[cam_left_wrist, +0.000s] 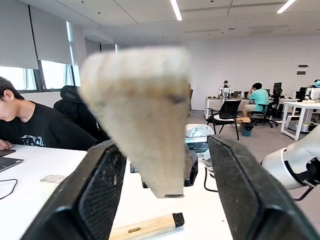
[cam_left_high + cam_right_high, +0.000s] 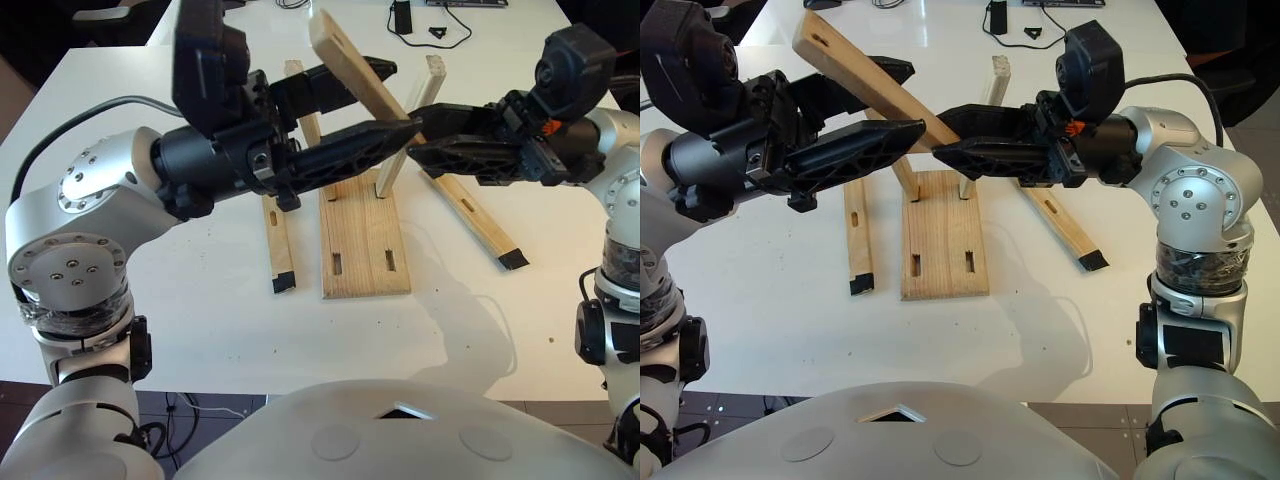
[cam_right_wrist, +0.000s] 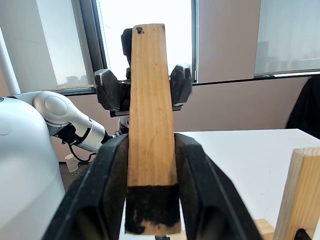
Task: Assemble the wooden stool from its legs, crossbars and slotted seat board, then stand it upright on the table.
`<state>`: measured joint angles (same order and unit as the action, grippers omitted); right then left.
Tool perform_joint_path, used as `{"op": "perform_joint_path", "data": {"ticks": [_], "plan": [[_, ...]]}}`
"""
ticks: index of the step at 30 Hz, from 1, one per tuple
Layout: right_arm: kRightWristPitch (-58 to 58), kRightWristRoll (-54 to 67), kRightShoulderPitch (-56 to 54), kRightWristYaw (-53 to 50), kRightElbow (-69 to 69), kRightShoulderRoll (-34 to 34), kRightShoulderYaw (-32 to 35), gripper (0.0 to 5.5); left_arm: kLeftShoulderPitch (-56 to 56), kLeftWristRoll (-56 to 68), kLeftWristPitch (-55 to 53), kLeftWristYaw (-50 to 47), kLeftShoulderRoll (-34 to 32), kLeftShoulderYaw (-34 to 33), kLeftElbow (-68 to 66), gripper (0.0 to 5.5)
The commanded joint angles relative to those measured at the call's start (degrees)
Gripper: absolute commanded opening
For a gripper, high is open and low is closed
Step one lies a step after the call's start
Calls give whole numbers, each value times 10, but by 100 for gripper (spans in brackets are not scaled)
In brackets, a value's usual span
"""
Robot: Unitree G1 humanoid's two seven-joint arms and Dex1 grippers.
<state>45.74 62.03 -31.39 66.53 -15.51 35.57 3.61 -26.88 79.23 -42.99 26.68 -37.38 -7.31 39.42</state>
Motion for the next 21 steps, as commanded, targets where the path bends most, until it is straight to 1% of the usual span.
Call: {"op": "perform_joint_path", "data": {"ticks": [1,7,13,14,15,18,21], "plan": [[-14,-25,-2,11,12,-1,-5,128,-3,-12,2,17,-10,2,-3,220],[-38,-67,10,22,10,4,-22,128,-1,-14,2,24,-12,-2,-5,130],[-67,-116,27,33,0,17,-50,128,13,-39,-2,40,-21,7,-2,130],[-74,-125,31,34,-3,19,-54,167,17,-45,-2,45,-24,8,0,130],[-77,-128,34,35,-5,21,-56,172,22,-52,-2,51,-27,10,1,129],[-88,-152,43,39,-6,26,-63,222,36,-75,0,70,-37,9,-2,129],[-110,-191,63,57,3,42,-77,225,68,-88,2,94,-60,-19,-4,129]]}}
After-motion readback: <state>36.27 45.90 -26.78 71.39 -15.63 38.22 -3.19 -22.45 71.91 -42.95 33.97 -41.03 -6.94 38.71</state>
